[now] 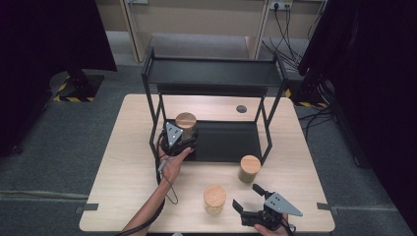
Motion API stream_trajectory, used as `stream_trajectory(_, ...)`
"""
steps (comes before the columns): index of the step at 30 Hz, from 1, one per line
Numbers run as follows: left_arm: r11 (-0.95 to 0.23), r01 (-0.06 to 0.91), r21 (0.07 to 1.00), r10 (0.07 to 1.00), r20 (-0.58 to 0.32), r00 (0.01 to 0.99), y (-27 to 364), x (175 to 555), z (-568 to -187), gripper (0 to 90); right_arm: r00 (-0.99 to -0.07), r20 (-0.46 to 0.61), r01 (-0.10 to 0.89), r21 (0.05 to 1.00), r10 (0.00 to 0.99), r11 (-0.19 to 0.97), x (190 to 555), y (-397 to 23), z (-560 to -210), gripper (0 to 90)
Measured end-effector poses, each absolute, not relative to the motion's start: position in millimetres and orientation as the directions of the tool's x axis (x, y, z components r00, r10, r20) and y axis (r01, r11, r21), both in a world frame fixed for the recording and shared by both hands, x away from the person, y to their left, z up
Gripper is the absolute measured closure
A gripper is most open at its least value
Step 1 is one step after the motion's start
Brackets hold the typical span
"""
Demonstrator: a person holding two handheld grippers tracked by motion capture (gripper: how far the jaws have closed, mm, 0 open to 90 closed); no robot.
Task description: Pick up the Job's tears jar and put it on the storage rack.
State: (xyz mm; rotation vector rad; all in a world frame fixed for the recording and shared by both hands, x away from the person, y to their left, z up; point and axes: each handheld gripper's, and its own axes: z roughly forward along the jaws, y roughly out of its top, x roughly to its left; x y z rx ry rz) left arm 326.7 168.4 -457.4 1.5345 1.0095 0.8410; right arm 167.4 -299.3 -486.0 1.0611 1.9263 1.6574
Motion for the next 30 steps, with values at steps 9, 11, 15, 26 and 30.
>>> stream_trajectory(9, -0.077, 0.182, 0.980, 0.925, 0.002, 0.380, 166.6, 332.1, -465.1, 25.0, -0.641, 0.183, 0.291, 0.957, 0.746, 0.015, 167.2, -299.6, -486.1, 3.5)
stream_trajectory(11, -0.072, 0.181, 0.981, 0.925, -0.003, 0.380, 168.0, 332.0, -466.2, 25.0, -0.640, 0.184, 0.292, 0.956, 0.746, 0.015, 167.4, -299.5, -486.1, 3.5)
stream_trajectory(15, -0.058, 0.190, 0.980, 0.924, -0.019, 0.382, 171.8, 332.8, -466.2, 24.9, -0.641, 0.184, 0.291, 0.956, 0.745, 0.015, 167.1, -299.4, -486.1, 3.5)
stream_trajectory(26, -0.042, 0.206, 0.978, 0.932, -0.035, 0.360, 170.4, 322.1, -457.8, 9.7, -0.640, 0.186, 0.293, 0.956, 0.745, 0.013, 167.0, -298.9, -486.3, 3.5)
stream_trajectory(30, -0.036, 0.214, 0.976, 0.937, -0.042, 0.348, 168.7, 316.6, -454.3, 2.9, -0.641, 0.183, 0.290, 0.957, 0.745, 0.014, 166.6, -298.6, -486.3, 3.4)
